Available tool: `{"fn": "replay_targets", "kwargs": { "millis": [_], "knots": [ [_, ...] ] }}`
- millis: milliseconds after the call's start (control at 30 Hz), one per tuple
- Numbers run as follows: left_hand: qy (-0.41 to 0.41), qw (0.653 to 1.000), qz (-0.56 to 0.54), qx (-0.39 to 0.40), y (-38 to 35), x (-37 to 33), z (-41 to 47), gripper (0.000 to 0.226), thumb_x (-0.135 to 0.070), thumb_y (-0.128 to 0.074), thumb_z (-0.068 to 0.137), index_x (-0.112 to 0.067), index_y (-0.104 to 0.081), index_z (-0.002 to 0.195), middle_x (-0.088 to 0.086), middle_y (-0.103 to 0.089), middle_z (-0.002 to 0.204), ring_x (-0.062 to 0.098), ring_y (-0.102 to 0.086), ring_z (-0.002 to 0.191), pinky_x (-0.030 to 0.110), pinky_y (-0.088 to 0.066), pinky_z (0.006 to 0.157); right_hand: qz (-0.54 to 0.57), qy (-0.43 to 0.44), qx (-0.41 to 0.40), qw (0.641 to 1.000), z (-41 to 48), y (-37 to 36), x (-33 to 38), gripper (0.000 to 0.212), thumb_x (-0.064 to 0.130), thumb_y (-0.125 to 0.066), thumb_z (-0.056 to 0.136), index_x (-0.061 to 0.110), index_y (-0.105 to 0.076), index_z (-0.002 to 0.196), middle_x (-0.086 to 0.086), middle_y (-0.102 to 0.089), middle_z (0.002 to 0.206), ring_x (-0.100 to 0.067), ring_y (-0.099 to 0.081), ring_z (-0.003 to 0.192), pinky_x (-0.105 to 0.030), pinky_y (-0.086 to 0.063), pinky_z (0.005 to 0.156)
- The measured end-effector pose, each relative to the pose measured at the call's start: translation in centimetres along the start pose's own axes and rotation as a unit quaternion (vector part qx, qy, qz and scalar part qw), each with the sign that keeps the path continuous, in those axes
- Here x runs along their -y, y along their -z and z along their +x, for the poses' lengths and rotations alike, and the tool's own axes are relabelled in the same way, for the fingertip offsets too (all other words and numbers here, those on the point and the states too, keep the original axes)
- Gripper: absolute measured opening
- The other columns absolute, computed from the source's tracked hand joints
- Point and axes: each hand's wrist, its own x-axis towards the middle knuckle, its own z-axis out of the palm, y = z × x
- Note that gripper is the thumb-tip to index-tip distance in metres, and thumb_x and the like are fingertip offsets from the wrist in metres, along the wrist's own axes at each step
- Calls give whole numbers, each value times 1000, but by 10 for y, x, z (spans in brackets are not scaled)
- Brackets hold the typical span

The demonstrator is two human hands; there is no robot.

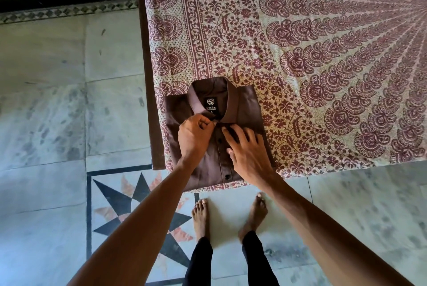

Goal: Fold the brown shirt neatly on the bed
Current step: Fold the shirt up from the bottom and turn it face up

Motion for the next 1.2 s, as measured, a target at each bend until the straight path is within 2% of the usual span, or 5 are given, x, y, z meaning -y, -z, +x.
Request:
{"fn": "replay_targets", "kwargs": {
  "millis": [267, 433, 700, 933, 1200],
  "knots": [
    [-135, 982, 123, -49, -7, 10, -42, 31, -31, -56, 89, -19, -54, 118, 5, -55, 120, 21, -49, 110, 42, -44, 95, 27, -1, 28, 999, -18, -24, -8, 58, 45, -26, 102, 26, -14, 155, -3, -4, 164, -30, -2, 150, -50, -16, 119],
    [-157, 958, 241, 13, -8, 45, -68, 68, -54, -35, 96, -22, -17, 153, 3, -9, 162, 23, -4, 150, 44, -5, 122, 42, -21, 11, 999, -22, -24, -14, 61, 55, -23, 100, 30, -12, 155, -4, 2, 164, -29, 3, 150, -50, -8, 121],
    [-150, 966, 209, -1, -4, 48, -66, 63, -49, -41, 96, -21, -25, 151, 3, -18, 160, 22, -10, 149, 44, -10, 121, 85, -36, -27, 995, -20, -22, -17, 55, 53, -30, 100, 30, -30, 151, -4, -15, 162, -26, -13, 149, -43, -14, 120],
    [141, 977, -14, -161, 22, 34, -39, 34, -31, -50, 94, -7, -53, 117, 18, -53, 120, 36, -49, 112, 43, -37, 94, 224, -232, -168, 932, 11, -4, -35, 41, 22, -59, 93, 14, -50, 132, -9, -54, 122, -20, -54, 105, -32, -49, 85],
    [210, 960, -83, -168, 35, 32, -35, 16, -24, -60, 91, -10, -62, 100, 9, -67, 98, 17, -54, 84, 24, -37, 75, 314, -325, -173, 875, 0, -6, -41, 29, 11, -64, 91, 8, -58, 119, -10, -64, 99, -17, -54, 87, -32, -45, 77]
  ]
}}
